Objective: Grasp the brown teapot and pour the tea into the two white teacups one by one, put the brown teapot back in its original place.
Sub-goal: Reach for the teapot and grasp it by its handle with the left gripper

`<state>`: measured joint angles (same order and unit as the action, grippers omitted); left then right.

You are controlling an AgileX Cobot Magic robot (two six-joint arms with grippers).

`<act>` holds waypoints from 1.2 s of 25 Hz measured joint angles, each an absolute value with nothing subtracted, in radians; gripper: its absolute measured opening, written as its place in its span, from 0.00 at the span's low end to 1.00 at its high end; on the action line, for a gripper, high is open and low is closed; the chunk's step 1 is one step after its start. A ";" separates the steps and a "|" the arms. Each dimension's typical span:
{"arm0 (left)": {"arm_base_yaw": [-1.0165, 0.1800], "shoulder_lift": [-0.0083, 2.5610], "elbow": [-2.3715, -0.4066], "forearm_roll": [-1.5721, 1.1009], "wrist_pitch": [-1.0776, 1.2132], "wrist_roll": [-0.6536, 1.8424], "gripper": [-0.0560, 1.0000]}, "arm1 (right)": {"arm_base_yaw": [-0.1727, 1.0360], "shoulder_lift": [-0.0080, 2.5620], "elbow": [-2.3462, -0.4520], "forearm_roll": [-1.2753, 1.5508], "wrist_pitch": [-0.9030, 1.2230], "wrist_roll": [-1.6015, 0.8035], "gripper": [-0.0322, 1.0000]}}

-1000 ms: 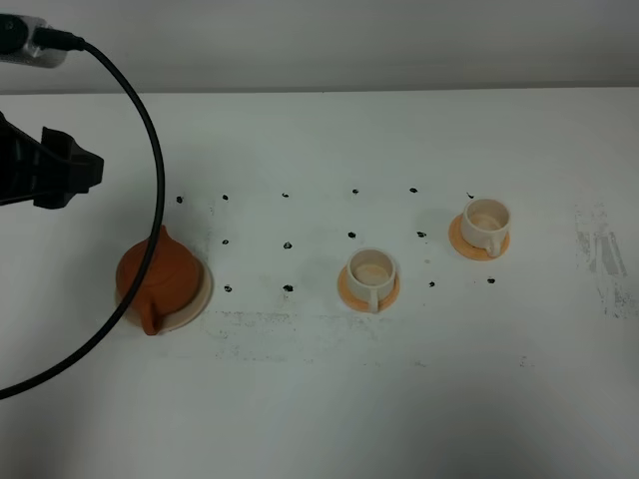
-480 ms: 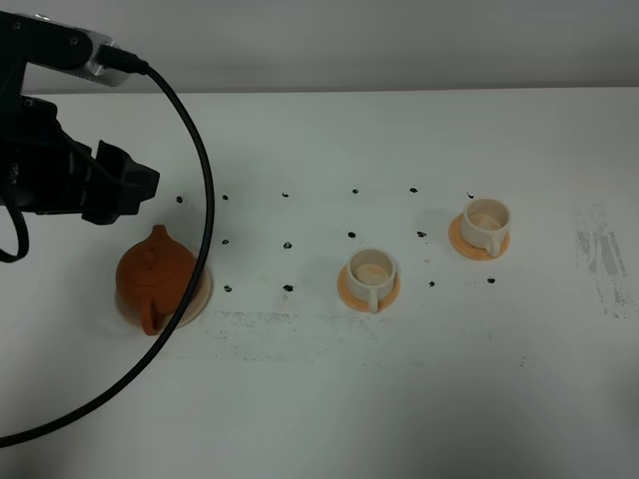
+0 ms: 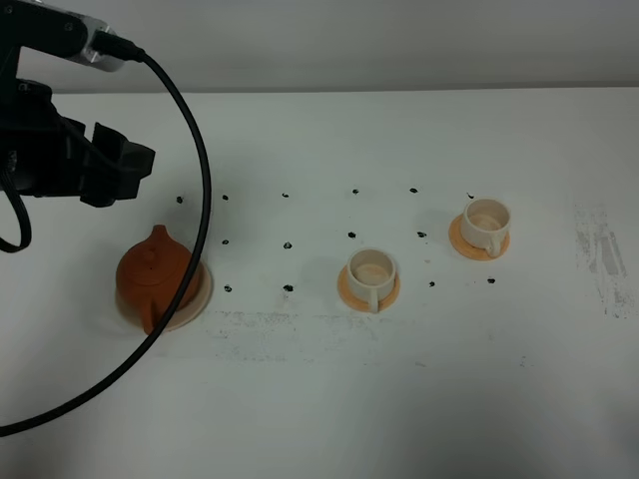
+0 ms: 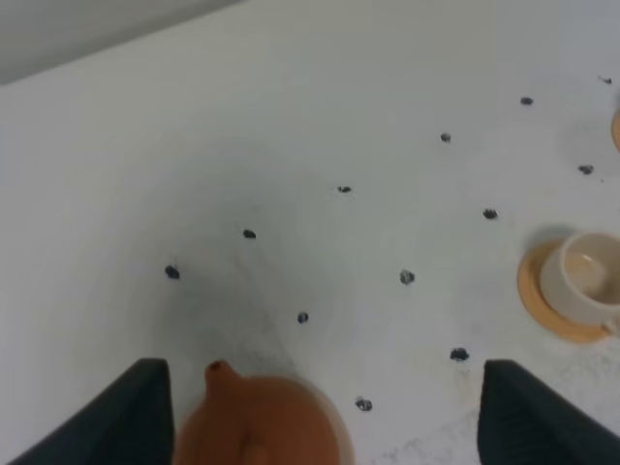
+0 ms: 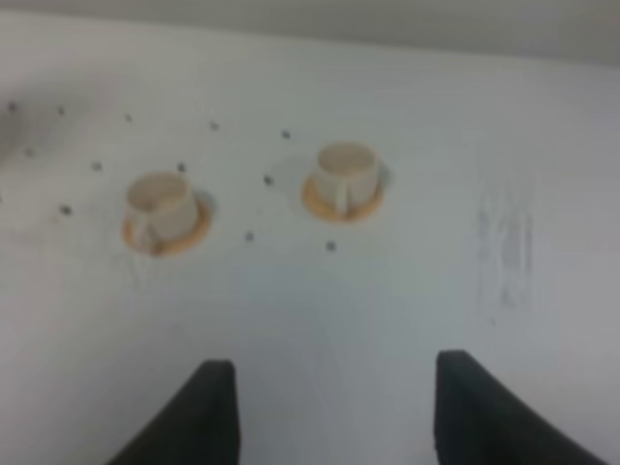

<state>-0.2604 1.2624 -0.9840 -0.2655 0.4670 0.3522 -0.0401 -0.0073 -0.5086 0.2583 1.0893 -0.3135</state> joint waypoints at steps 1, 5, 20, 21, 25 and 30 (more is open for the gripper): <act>-0.260 1.262 -0.984 -0.265 0.460 0.352 0.68 | -0.037 -0.007 -0.505 0.252 1.094 -0.307 0.47; -0.260 1.262 -0.984 -0.265 0.443 0.352 0.68 | -0.030 -0.007 -0.505 0.242 1.095 -0.295 0.45; -0.260 1.262 -0.984 -0.267 0.400 0.352 0.68 | -0.061 -0.007 -0.505 0.247 1.095 -0.288 0.37; -0.260 1.262 -0.984 -0.267 0.401 0.352 0.68 | -0.070 -0.007 -0.505 0.247 1.095 -0.288 0.36; -0.260 1.262 -0.984 -0.267 0.401 0.352 0.68 | -0.080 -0.007 -0.505 0.248 1.095 -0.288 0.33; -0.260 1.262 -0.984 -0.267 0.401 0.352 0.68 | -0.080 -0.007 -0.505 0.265 1.095 -0.288 0.29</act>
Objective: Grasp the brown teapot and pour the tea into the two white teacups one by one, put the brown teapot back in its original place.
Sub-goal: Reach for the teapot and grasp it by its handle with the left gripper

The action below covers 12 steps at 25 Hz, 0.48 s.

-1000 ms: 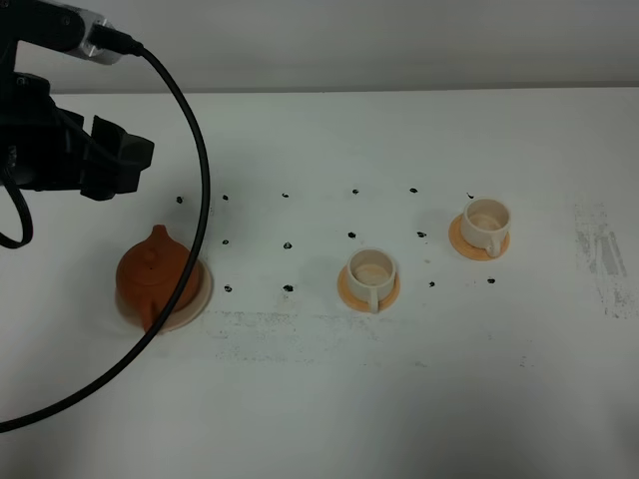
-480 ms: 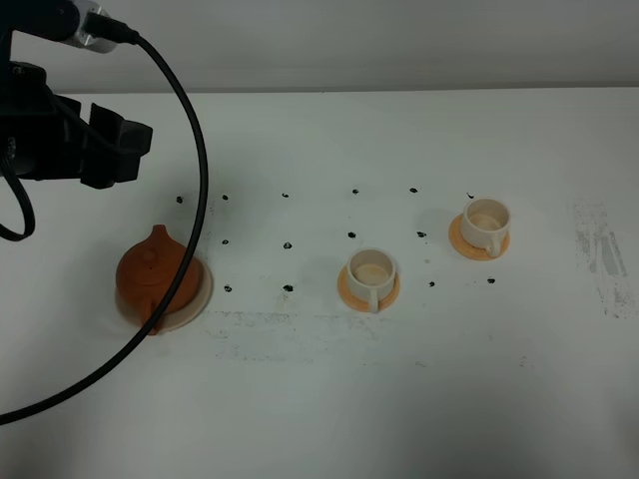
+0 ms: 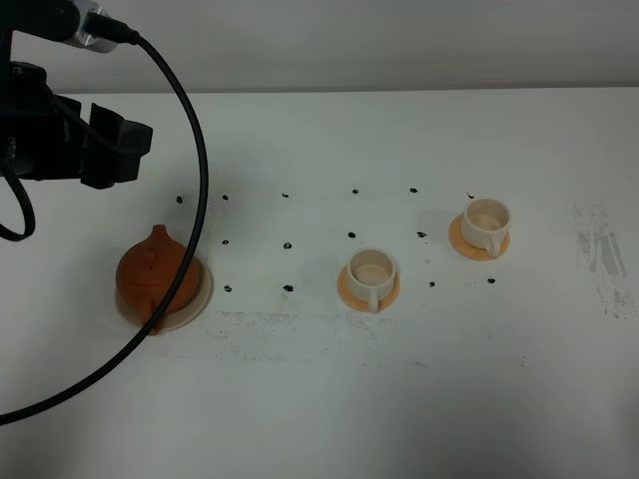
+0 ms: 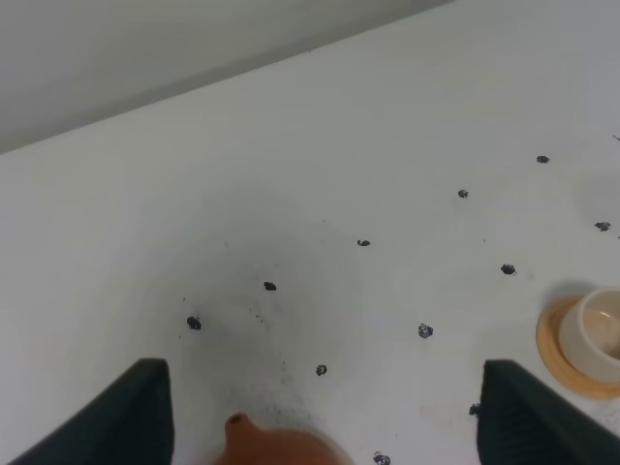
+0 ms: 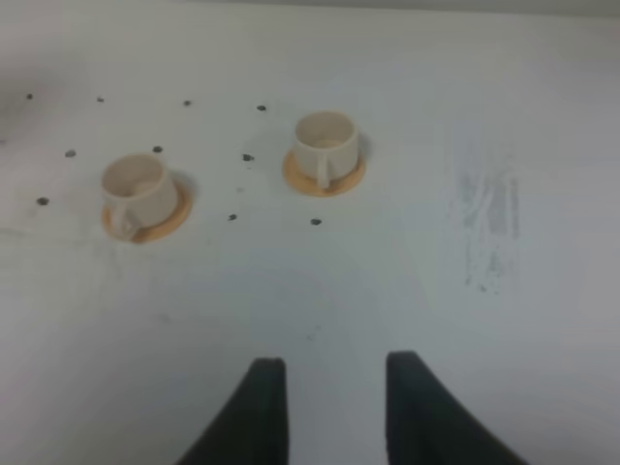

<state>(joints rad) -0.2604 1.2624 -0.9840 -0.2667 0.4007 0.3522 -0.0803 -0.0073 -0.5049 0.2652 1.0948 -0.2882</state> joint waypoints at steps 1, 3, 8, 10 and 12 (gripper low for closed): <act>-0.260 1.262 -0.984 -0.267 0.401 0.352 0.68 | -0.080 -0.007 -0.505 0.266 1.095 -0.288 0.28; -0.260 1.262 -0.984 -0.267 0.401 0.352 0.68 | -0.080 -0.007 -0.505 0.268 1.095 -0.288 0.26; -0.260 1.262 -0.984 -0.267 0.401 0.352 0.68 | -0.080 -0.007 -0.505 0.268 1.095 -0.288 0.25; -0.260 1.262 -0.984 -0.267 0.408 0.352 0.68 | -0.080 -0.007 -0.505 0.268 1.095 -0.288 0.25; -0.260 1.262 -0.984 -0.267 0.430 0.352 0.68 | -0.080 -0.007 -0.505 0.268 1.095 -0.288 0.25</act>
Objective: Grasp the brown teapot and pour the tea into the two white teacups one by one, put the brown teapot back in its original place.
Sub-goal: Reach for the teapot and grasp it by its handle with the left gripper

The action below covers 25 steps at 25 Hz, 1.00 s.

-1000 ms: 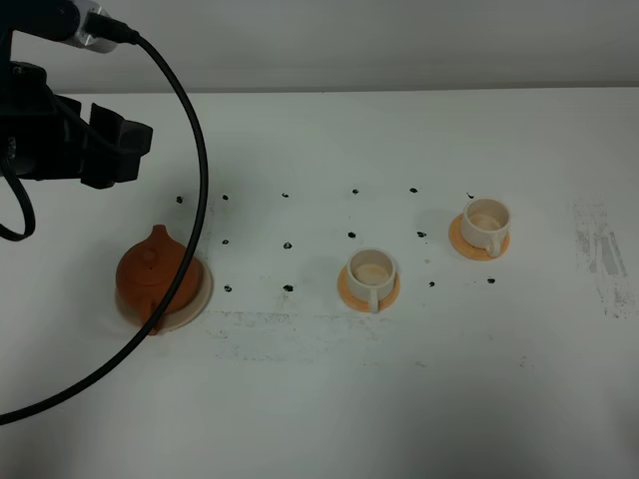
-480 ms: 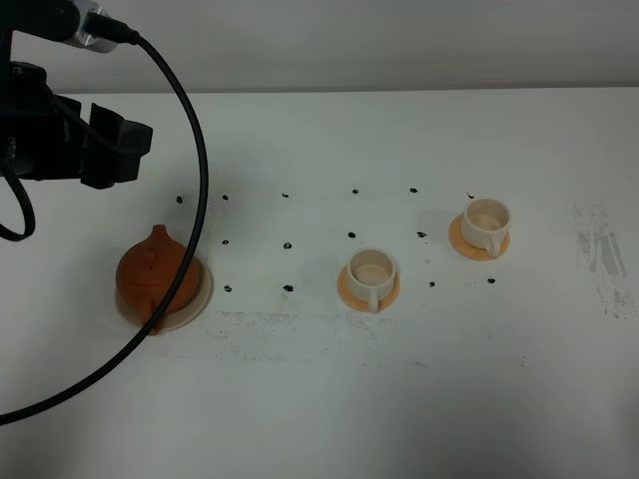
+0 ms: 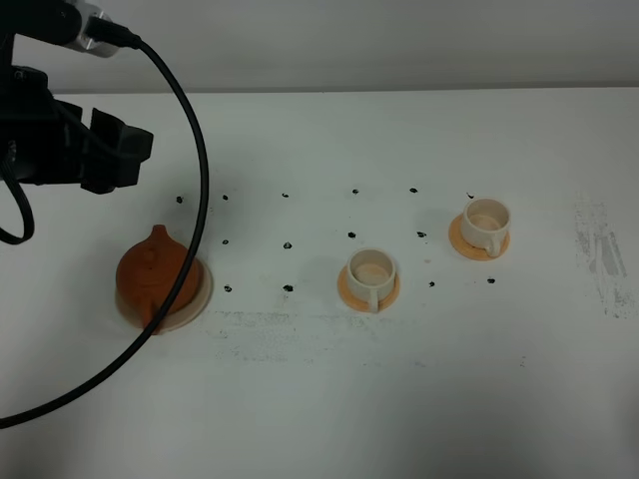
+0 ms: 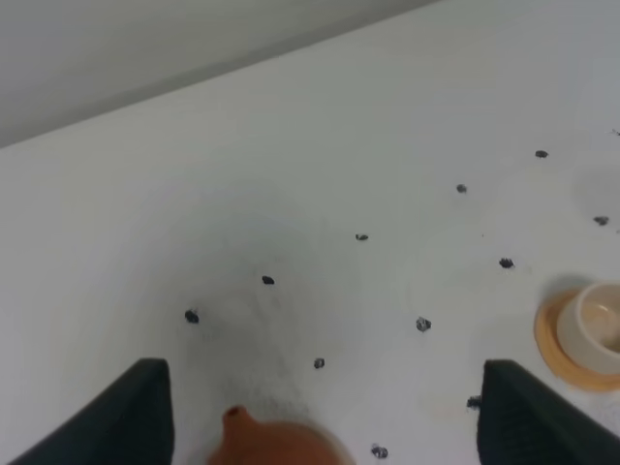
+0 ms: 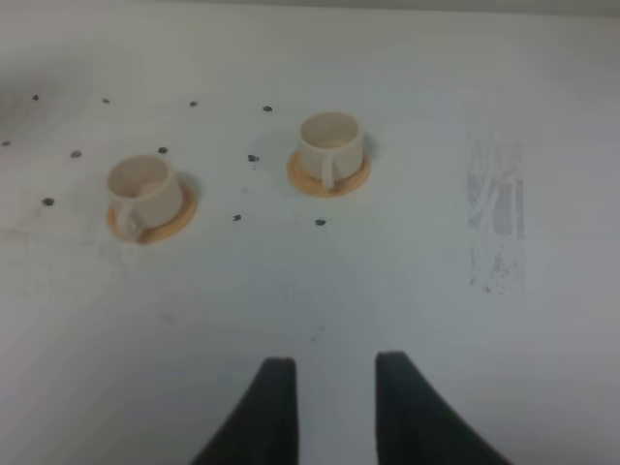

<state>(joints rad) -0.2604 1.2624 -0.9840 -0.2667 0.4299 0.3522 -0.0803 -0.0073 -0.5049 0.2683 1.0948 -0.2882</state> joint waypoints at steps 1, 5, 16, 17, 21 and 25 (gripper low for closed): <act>-0.260 1.262 -0.984 -0.267 0.440 0.351 0.68 | -0.080 -0.007 -0.505 0.268 1.095 -0.288 0.25; -0.260 1.262 -0.984 -0.266 0.469 0.351 0.68 | -0.080 -0.007 -0.505 0.268 1.095 -0.287 0.25; -0.260 1.262 -0.984 -0.171 0.520 0.267 0.68 | -0.080 -0.007 -0.505 0.268 1.095 -0.288 0.25; -0.262 1.262 -0.984 -0.147 0.527 0.242 0.68 | -0.080 -0.007 -0.505 0.268 1.095 -0.288 0.25; -0.304 1.255 -0.984 -0.050 0.568 0.149 0.68 | -0.080 -0.007 -0.505 0.268 1.095 -0.288 0.25; -0.367 1.243 -0.984 0.021 0.595 0.098 0.68 | -0.080 -0.007 -0.505 0.268 1.095 -0.288 0.25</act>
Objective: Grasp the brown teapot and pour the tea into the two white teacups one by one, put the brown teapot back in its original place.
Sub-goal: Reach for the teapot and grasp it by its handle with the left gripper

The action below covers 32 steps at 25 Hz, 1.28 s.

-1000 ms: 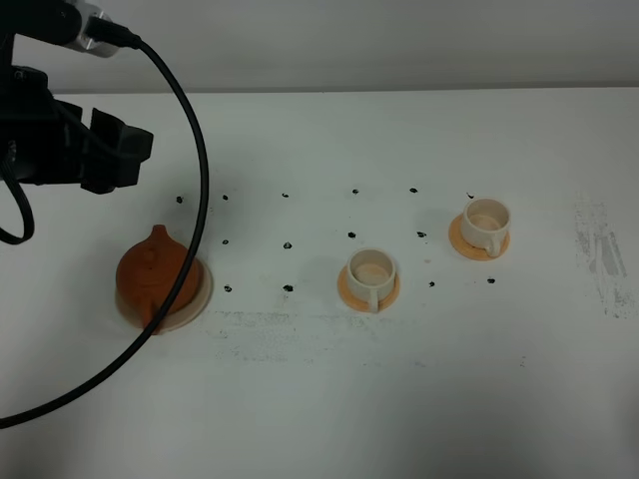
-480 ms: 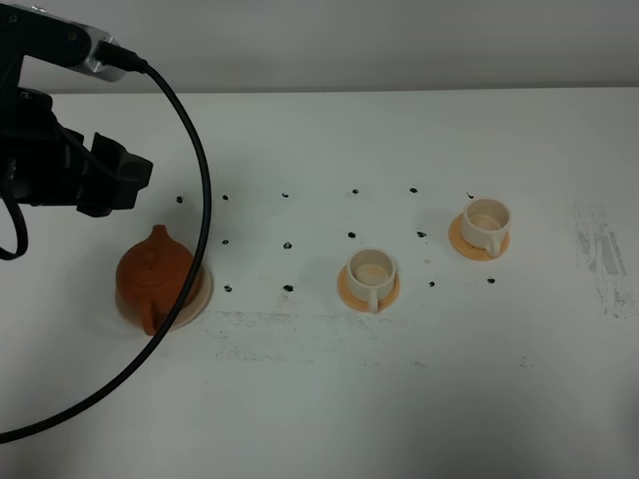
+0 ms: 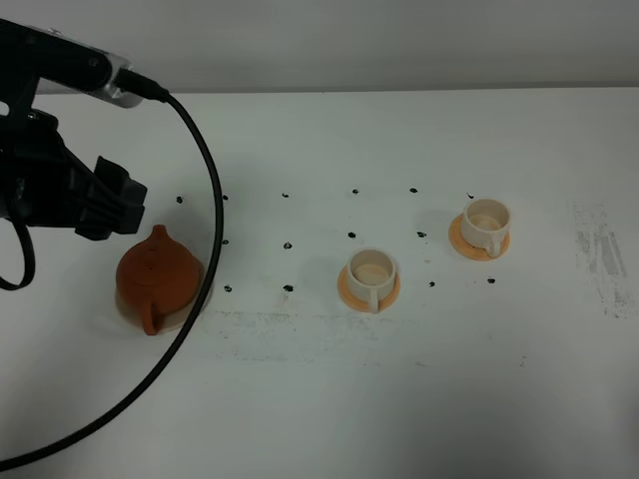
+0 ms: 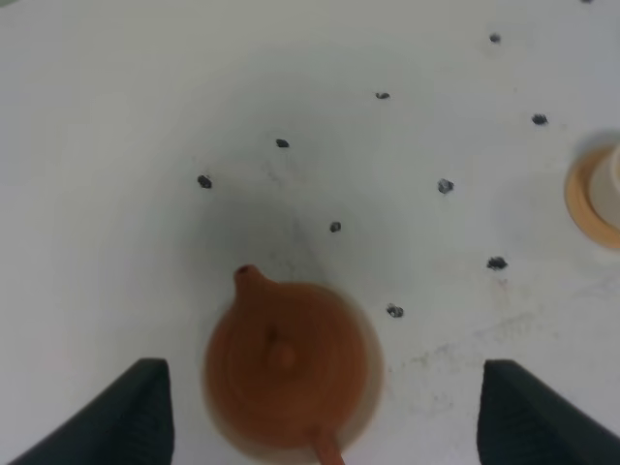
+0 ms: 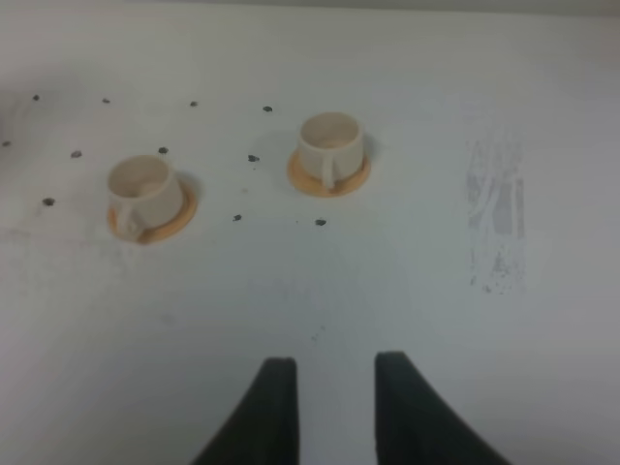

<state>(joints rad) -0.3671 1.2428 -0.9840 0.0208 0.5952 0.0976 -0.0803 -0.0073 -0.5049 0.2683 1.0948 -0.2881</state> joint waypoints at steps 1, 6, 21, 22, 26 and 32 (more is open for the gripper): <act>-0.380 1.242 -0.984 0.030 0.598 0.093 0.68 | -0.080 -0.007 -0.505 0.268 1.095 -0.288 0.25; -0.435 1.241 -0.984 0.074 0.600 0.083 0.68 | -0.080 -0.007 -0.505 0.268 1.095 -0.288 0.25; -0.504 1.114 -1.014 0.086 0.710 0.065 0.68 | -0.080 -0.007 -0.505 0.268 1.095 -0.288 0.25; -0.505 1.089 -1.014 0.085 0.730 0.060 0.68 | -0.080 -0.007 -0.505 0.268 1.095 -0.288 0.25; -0.558 1.022 -0.983 0.071 0.781 0.045 0.68 | -0.080 -0.007 -0.505 0.268 1.095 -0.288 0.25; -0.659 1.009 -0.917 0.067 0.800 -0.057 0.68 | -0.080 -0.007 -0.505 0.268 1.095 -0.288 0.25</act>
<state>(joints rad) -0.6590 1.0090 -0.9166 0.0668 0.8002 -0.0572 -0.0803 -0.0073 -0.5049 0.2683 1.0948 -0.2881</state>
